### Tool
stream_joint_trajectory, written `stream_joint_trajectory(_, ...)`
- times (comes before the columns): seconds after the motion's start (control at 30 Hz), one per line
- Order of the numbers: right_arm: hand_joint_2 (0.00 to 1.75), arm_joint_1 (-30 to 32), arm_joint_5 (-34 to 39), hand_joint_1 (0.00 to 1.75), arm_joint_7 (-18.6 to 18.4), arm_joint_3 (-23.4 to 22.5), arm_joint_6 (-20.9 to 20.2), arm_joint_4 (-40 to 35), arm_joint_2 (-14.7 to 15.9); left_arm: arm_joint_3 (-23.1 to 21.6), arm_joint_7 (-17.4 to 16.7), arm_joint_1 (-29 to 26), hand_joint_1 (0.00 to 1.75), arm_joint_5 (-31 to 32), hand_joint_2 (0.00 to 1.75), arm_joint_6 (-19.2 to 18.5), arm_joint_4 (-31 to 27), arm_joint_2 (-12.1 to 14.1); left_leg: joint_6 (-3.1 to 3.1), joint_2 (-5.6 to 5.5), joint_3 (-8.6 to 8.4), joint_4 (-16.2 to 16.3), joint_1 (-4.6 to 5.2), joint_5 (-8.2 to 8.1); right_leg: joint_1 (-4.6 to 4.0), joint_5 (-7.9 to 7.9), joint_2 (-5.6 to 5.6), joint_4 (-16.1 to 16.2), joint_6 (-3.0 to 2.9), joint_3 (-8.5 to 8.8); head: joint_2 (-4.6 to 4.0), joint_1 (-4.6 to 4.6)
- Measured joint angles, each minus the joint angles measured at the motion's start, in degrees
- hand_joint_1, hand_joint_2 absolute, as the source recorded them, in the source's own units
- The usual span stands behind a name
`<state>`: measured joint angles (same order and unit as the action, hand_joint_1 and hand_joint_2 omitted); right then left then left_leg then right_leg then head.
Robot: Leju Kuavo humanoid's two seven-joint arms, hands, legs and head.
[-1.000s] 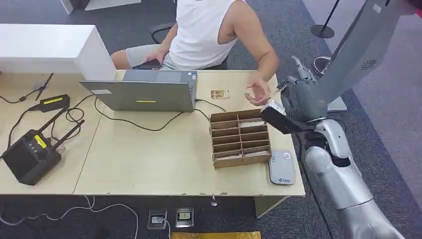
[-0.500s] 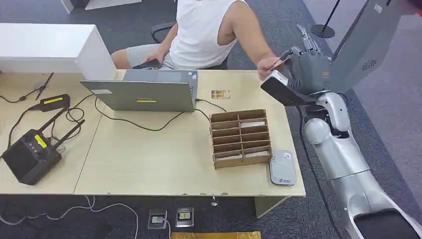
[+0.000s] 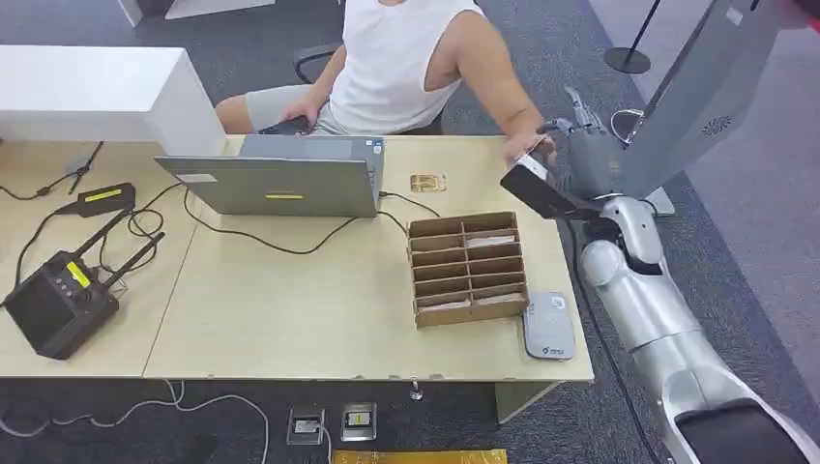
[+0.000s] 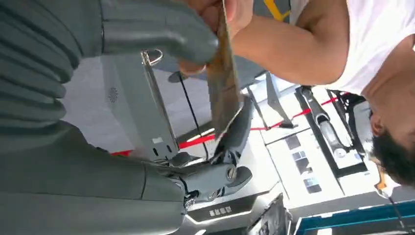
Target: Pass the card to the sensor for recognition and then transmit it.
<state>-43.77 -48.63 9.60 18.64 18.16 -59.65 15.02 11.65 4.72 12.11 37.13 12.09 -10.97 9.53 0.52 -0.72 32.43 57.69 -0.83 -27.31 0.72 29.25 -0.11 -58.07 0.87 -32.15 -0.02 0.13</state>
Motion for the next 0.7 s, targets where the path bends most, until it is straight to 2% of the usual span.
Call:
stream_joint_trajectory(0.17, 1.75, 0.38, 0.96, 0.0, -0.35, 0.0, 0.48, 1.16, -0.13, 0.0, 0.0, 0.0, 0.0, -0.02, 0.0, -0.15, 0.0, 0.02, 0.0, 0.0, 0.0, 0.0, 0.0, 0.0, 0.0, 0.0, 0.0, 0.0, 0.0, -0.01, 0.0, 0.0)
stream_joint_trajectory(0.37, 1.75, 1.03, 2.03, 0.0, -1.09, -0.18, 4.32, 1.4, 0.33, 0.0, 0.0, -0.05, 0.0, -0.18, 0.0, 0.0, 0.02, 0.02, 0.0, 0.01, -0.03, 0.02, 0.0, 0.0, 0.0, 0.0, 0.03, 0.01, 0.0, -0.03, 0.0, 0.0)
stream_joint_trajectory(0.5, 1.75, 1.88, 3.65, 0.0, -1.73, -2.19, 9.03, -0.42, 2.23, 0.0, 0.0, -0.43, 0.0, -0.61, 0.0, 0.42, 0.02, 0.18, 0.0, 0.01, -0.02, 0.02, 0.02, 0.0, 0.01, 0.0, 0.02, 0.02, 0.0, -0.03, 0.0, 0.0)
stream_joint_trajectory(0.7, 1.75, 3.66, 8.86, 0.0, -0.79, -8.4, 13.92, -4.5, 7.59, 0.02, 0.0, -1.33, 0.0, -1.64, 0.0, 1.62, 0.04, 0.5, -0.01, 0.0, -0.01, 0.03, 0.05, -0.02, 0.06, 0.0, -0.01, 0.06, 0.01, -0.03, 0.0, -0.02)
